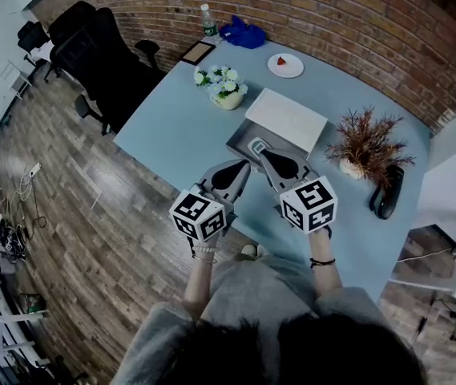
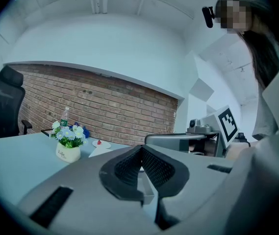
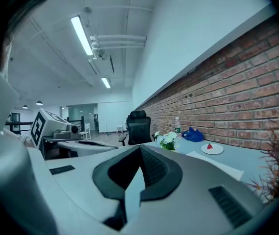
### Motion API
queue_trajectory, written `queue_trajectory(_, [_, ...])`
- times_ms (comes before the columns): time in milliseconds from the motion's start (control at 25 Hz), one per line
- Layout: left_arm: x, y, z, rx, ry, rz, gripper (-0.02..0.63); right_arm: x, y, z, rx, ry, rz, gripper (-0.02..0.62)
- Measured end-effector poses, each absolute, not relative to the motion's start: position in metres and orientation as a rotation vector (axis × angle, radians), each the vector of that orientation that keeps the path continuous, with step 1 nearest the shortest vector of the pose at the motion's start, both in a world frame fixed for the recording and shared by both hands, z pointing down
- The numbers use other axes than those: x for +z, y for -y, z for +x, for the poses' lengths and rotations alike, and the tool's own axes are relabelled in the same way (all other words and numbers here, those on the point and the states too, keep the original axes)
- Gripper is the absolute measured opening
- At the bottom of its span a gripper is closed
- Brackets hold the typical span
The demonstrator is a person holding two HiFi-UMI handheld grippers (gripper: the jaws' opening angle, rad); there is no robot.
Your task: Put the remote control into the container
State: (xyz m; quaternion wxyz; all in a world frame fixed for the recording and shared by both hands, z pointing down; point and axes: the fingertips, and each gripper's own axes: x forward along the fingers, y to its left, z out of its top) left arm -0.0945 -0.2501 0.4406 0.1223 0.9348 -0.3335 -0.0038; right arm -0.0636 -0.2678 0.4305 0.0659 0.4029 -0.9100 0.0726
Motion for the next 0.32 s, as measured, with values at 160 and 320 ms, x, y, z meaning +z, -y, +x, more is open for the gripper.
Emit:
queue_trajectory(160, [0.4388, 0.2472, -0.0952, -0.017, 0.976, 2.737, 0.003, 0.4342, 0.2646, -0.064, 0.227, 2.745, 1.198, -0.002])
queue_trajectory(320, [0.4385, 0.2437, -0.0941, -0.017, 0.964, 2.744, 0.003, 0.4404, 0.2603, -0.066, 0.237, 2.742, 1.18, -0.002])
